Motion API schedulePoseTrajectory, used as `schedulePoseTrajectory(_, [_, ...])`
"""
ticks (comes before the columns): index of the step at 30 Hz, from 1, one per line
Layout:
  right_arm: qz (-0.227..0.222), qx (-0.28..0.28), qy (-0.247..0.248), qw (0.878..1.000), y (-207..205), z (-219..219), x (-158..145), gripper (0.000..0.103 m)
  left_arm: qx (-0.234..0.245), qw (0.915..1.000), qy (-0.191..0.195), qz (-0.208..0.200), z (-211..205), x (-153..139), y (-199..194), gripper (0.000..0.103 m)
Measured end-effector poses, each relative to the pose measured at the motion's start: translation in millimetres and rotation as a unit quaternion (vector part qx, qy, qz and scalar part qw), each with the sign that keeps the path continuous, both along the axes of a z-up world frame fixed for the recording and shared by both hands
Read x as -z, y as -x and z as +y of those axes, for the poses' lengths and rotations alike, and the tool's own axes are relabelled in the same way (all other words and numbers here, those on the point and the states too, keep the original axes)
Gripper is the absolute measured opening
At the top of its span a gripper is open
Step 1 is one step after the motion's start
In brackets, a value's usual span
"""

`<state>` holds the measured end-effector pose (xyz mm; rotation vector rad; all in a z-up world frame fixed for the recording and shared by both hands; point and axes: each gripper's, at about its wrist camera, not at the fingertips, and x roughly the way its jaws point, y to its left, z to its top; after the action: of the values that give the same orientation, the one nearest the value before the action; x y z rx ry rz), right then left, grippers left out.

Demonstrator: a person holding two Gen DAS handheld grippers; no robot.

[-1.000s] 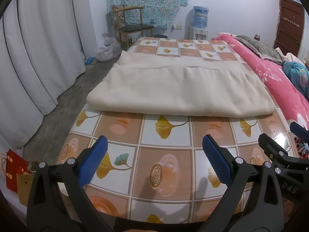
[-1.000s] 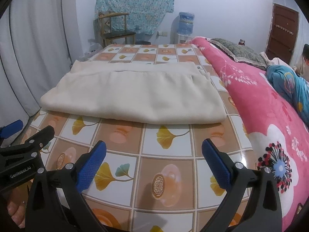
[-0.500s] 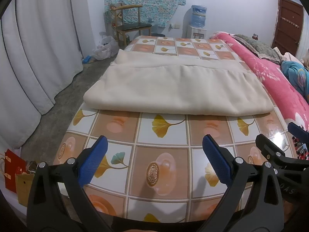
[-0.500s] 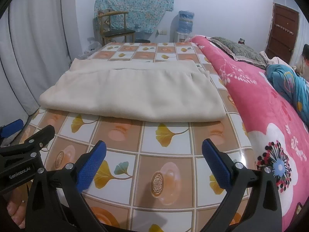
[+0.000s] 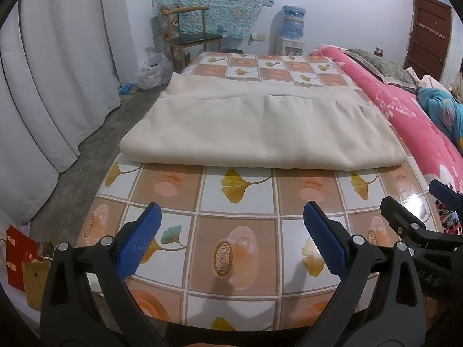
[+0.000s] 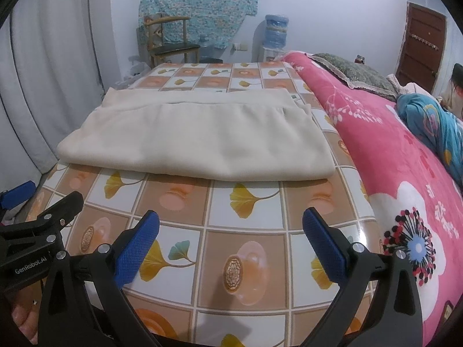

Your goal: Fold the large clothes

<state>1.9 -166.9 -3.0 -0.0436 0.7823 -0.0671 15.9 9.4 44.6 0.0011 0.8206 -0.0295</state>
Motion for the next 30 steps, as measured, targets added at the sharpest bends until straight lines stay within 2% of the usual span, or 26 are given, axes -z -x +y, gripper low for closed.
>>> schedulePoseTrajectory(30, [0.008,0.003,0.0,1.0,0.6,-2.3,3.3,0.096,0.003,1.0,0.003,0.004,-3.0,2.8,-2.2,0.095])
